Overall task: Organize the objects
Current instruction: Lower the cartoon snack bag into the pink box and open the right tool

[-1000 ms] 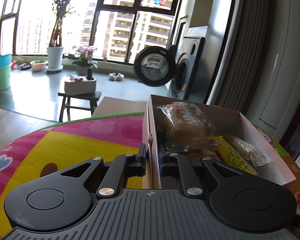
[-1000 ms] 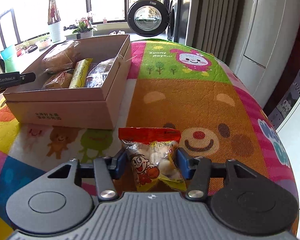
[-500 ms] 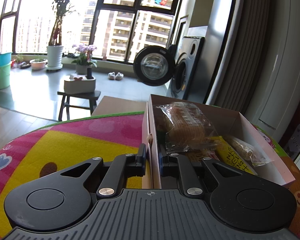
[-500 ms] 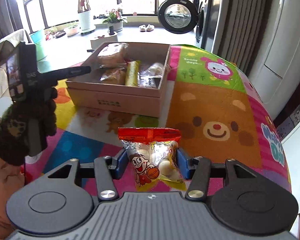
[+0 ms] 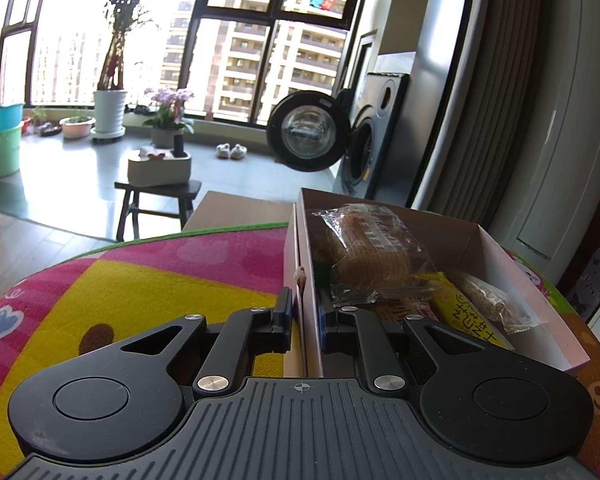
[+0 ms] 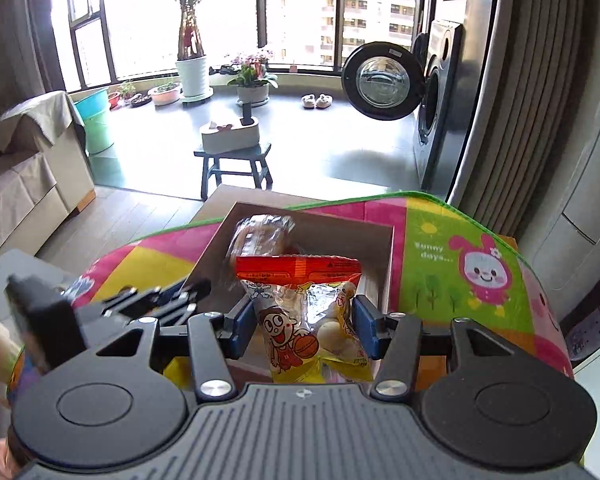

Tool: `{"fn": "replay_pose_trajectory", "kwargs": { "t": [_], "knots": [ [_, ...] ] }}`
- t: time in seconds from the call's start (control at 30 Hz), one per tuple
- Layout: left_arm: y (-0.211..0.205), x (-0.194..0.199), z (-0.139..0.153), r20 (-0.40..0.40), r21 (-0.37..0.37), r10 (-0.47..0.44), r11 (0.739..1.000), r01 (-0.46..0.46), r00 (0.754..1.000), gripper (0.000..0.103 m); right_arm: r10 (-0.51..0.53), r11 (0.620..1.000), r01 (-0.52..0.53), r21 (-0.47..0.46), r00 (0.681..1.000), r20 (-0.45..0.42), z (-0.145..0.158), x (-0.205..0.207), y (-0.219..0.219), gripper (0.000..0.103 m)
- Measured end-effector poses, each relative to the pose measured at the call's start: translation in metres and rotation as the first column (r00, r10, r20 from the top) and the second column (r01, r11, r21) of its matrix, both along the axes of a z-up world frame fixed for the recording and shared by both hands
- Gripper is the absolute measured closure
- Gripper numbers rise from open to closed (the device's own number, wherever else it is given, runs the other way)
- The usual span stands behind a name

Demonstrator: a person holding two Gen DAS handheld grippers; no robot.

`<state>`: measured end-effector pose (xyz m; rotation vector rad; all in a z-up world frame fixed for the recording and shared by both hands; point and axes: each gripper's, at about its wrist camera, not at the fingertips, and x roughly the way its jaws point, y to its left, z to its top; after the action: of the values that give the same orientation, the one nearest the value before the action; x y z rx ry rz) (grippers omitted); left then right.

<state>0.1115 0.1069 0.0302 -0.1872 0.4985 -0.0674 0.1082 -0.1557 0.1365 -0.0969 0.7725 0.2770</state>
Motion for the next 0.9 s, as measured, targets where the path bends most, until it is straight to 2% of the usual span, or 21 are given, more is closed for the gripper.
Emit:
{"fn": "replay_pose_trajectory", "kwargs": {
  "t": [0.17, 0.37, 0.47, 0.7, 0.9],
  "knots": [
    [-0.003, 0.001, 0.000, -0.002, -0.004, 0.000, 1.000, 0.000, 1.000, 0.089, -0.076, 0.997, 0.076, -0.001, 0.994, -0.074, -0.036, 0.078, 0.020, 0.052],
    [-0.005, 0.001, -0.001, -0.005, -0.013, -0.001, 1.000, 0.001, 1.000, 0.088, -0.123, 0.989, 0.117, -0.087, 0.989, -0.076, -0.082, 0.124, 0.041, 0.052],
    [-0.007, 0.001, -0.001, -0.006, -0.014, -0.001, 1.000, 0.001, 1.000, 0.088, -0.144, 0.984, 0.134, -0.119, 0.987, -0.077, -0.097, 0.137, 0.042, 0.052],
    [-0.010, -0.001, -0.002, -0.005, -0.008, 0.001, 1.000, -0.001, 1.000, 0.089, -0.159, 0.987, 0.157, -0.028, 0.978, -0.138, -0.105, 0.138, 0.024, 0.051],
    [-0.011, -0.005, -0.003, -0.005, -0.007, 0.002, 1.000, -0.002, 1.000, 0.089, -0.146, 0.987, 0.154, 0.045, 0.977, -0.153, -0.097, 0.122, 0.009, 0.051]
  ]
}}
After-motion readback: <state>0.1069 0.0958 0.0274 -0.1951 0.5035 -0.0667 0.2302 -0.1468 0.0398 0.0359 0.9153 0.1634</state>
